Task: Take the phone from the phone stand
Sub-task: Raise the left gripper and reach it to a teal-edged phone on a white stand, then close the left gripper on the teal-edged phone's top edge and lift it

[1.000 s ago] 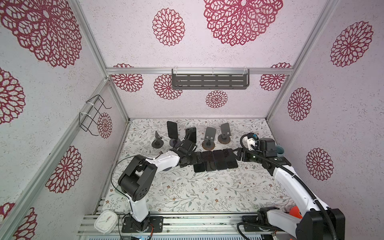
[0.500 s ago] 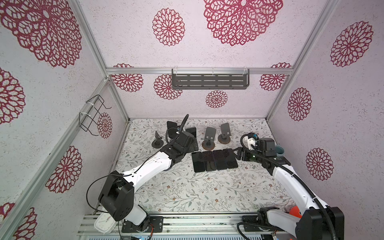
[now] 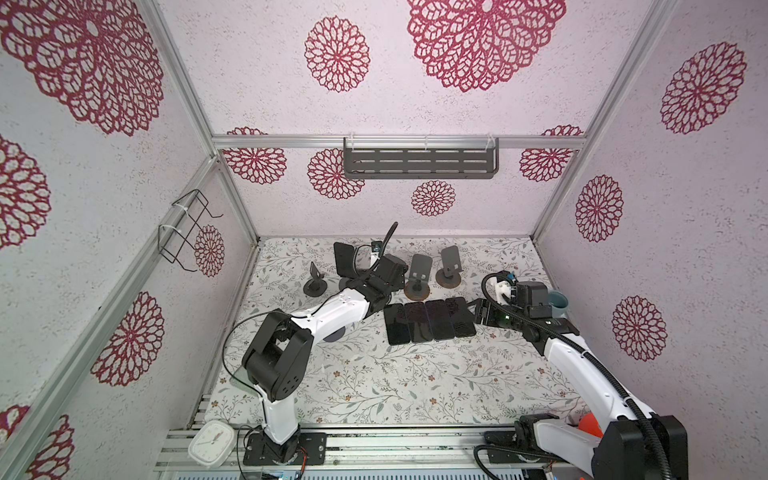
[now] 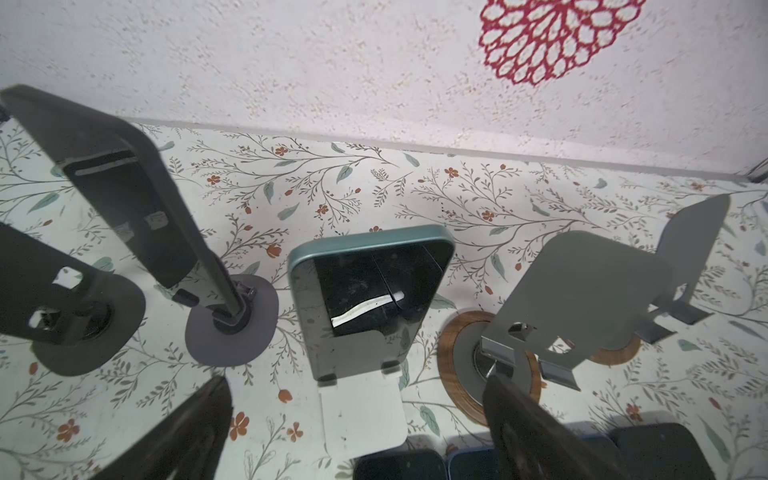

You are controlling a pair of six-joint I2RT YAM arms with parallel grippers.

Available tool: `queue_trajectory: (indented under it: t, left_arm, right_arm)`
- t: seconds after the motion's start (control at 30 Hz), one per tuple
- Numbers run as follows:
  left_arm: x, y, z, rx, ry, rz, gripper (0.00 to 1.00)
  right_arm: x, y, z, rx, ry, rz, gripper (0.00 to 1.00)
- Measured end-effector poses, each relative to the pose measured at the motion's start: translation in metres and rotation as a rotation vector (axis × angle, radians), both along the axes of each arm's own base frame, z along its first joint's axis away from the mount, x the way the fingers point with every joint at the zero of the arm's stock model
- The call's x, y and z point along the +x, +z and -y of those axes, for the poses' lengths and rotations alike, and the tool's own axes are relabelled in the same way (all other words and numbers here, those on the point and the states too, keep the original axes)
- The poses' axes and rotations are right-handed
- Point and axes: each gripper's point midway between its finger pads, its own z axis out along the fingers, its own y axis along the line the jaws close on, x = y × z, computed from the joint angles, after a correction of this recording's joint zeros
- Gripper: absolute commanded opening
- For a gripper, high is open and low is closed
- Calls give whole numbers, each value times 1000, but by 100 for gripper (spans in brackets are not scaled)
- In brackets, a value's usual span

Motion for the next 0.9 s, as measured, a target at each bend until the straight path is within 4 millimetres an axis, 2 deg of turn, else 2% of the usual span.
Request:
queue_trajectory:
  t: [0.27,0.57,0.7,0.9]
  left_arm:
    - [22,-13,9,26,-9,-5,98]
    - [34,-53,0,53,-1,-58,98]
    - [38,-53,-1,40,-1,-52,100]
    - [43,-48,1,29,-3,-35,87]
  right_arm:
    - [-1,3,0,1,0,16,74]
    - [-3,3,0,1,0,18,74]
    - [-4,0,1,0,0,11,74]
    - [-6,0,1,-1,0,11,74]
